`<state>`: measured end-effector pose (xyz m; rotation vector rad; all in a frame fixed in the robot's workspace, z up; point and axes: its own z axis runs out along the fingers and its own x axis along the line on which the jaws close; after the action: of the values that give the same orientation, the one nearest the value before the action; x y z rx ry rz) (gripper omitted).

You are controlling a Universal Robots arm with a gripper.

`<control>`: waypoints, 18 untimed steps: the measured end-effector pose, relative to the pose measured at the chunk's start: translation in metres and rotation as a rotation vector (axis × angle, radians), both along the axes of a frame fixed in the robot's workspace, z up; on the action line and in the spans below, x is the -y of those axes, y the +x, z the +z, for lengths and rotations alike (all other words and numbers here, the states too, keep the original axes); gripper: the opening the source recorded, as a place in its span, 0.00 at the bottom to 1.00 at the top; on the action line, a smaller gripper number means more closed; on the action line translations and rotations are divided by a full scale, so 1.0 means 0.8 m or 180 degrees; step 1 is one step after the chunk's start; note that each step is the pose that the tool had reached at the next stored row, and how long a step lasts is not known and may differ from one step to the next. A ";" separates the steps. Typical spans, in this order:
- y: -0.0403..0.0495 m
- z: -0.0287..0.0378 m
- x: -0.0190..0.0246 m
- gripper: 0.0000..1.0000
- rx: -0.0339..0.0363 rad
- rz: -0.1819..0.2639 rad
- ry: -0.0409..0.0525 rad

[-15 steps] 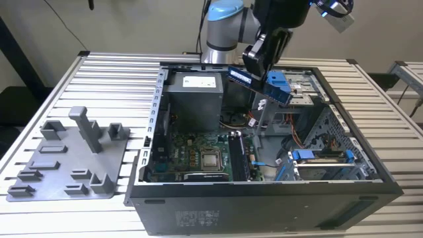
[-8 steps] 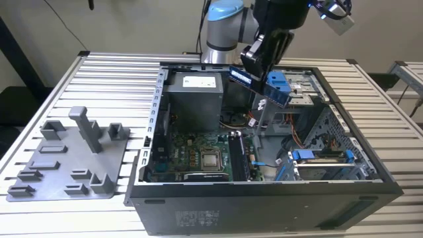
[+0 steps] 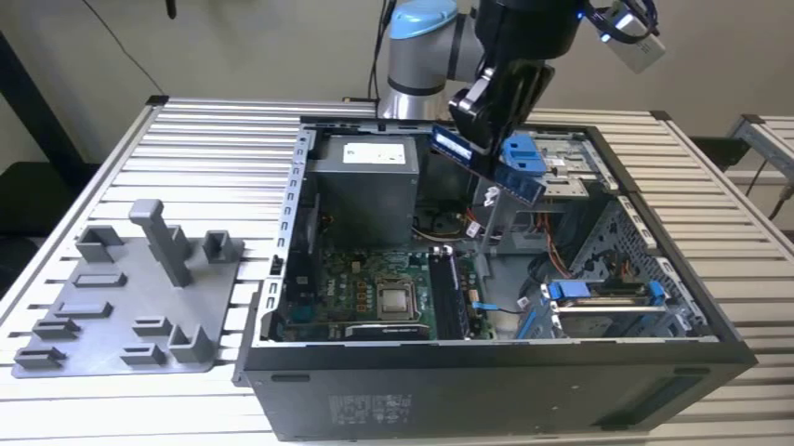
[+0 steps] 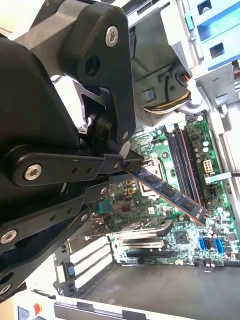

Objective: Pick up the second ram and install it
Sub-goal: 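Insert the second ram into the second slot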

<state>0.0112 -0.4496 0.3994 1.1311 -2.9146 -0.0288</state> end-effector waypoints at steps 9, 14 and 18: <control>0.000 -0.0024 0.0026 0.15 0.0000 -0.0169 -0.0001; 0.001 -0.0036 0.0032 0.15 0.0000 -0.0270 -0.0001; 0.001 -0.0044 0.0035 0.15 0.0000 -0.0352 -0.0001</control>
<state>0.0121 -0.4524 0.3959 0.9687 -2.9734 -0.0297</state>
